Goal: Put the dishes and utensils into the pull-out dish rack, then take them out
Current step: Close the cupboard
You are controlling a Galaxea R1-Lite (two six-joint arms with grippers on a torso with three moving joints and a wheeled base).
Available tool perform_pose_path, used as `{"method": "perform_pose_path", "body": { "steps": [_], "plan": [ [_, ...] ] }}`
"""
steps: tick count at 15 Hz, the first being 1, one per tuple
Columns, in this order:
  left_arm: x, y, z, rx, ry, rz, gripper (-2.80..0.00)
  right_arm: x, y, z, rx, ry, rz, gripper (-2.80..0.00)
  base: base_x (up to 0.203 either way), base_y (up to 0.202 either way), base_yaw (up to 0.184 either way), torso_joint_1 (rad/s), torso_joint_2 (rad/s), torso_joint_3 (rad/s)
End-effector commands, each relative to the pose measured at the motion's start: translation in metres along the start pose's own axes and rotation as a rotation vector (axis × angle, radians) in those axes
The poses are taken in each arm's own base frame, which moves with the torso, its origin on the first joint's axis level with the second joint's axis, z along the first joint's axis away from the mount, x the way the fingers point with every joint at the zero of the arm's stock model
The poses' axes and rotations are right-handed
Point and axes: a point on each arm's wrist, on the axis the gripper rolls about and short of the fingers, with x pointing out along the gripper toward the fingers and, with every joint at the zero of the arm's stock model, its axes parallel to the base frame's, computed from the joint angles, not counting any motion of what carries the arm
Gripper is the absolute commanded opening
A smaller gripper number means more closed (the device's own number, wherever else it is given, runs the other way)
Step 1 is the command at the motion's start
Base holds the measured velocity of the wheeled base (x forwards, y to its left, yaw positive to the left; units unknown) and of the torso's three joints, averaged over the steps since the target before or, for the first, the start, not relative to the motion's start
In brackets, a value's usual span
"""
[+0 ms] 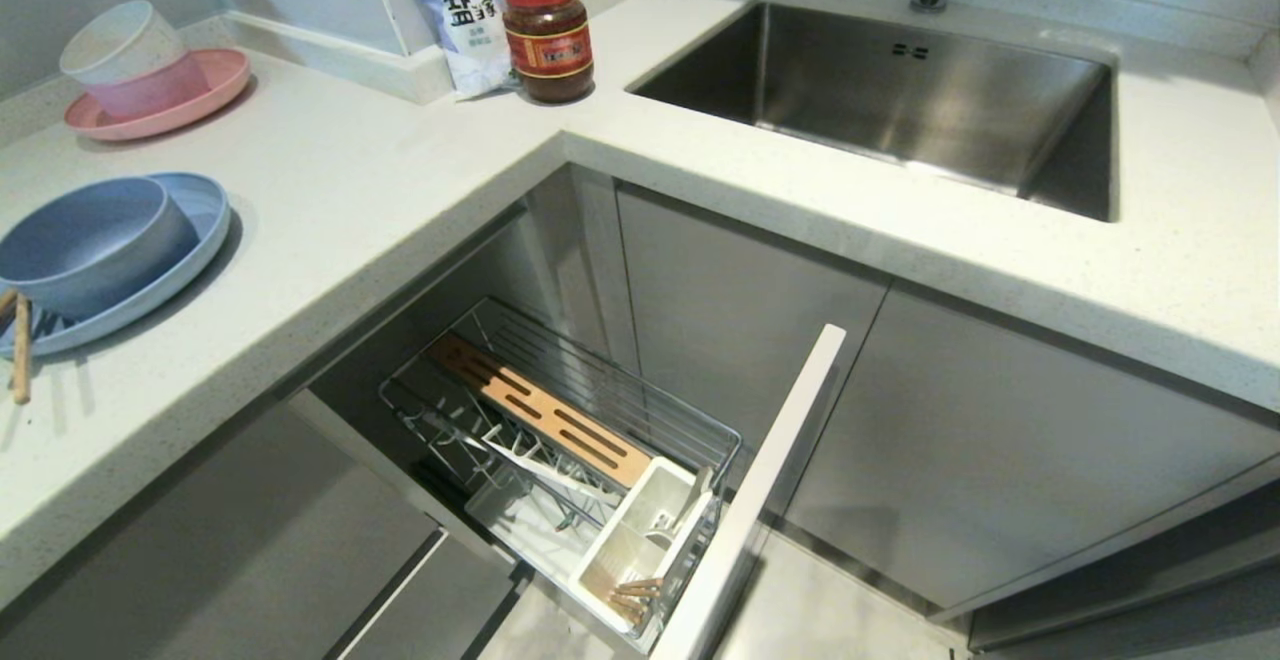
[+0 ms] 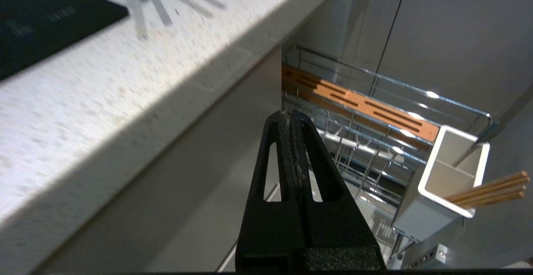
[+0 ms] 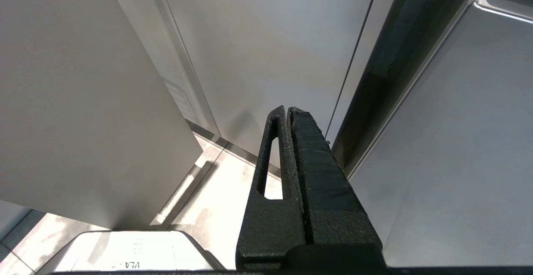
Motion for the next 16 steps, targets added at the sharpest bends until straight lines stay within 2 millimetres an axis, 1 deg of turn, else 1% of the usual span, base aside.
{"method": "perform_pose_path", "body": {
  "steps": [1, 3, 4, 5, 6, 7, 16],
  "plan": [
    [0.007, -0.002, -0.021, -0.005, 0.035, 0.001, -2.80, 0.000, 0.000, 0.000, 0.000, -0.003, 0.001, -2.80, 0.000, 0.000, 0.000, 0.000, 0.00, 0.000],
    [0.013, -0.003, -0.037, 0.004, 0.019, 0.004, -2.80, 0.000, 0.000, 0.000, 0.000, -0.003, 0.000, -2.80, 0.000, 0.000, 0.000, 0.000, 0.00, 0.000],
    [0.013, -0.003, -0.039, -0.001, 0.001, -0.002, -2.80, 0.000, 0.000, 0.000, 0.000, -0.003, -0.001, -2.80, 0.000, 0.000, 0.000, 0.000, 0.00, 0.000],
    [0.013, -0.004, -0.043, -0.010, 0.038, -0.034, -2.80, 0.000, 0.000, 0.000, 0.000, -0.003, -0.001, -2.80, 0.000, 0.000, 0.000, 0.000, 0.00, 0.000],
    [0.013, -0.005, -0.050, -0.014, 0.111, -0.073, -2.80, 0.000, 0.000, 0.000, 0.000, -0.003, -0.001, -2.80, 0.000, 0.000, 0.000, 0.000, 0.00, 0.000],
    [0.012, -0.006, -0.052, -0.018, 0.144, -0.086, -2.80, 0.000, 0.000, 0.000, 0.000, -0.003, -0.001, -2.80, 0.000, 0.000, 0.000, 0.000, 0.00, 0.000],
    [0.012, -0.006, -0.051, -0.020, 0.123, -0.087, -2.80, 0.000, 0.000, 0.000, 0.000, -0.003, -0.001, -2.80, 0.000, 0.000, 0.000, 0.000, 0.00, 0.000]
  ]
}}
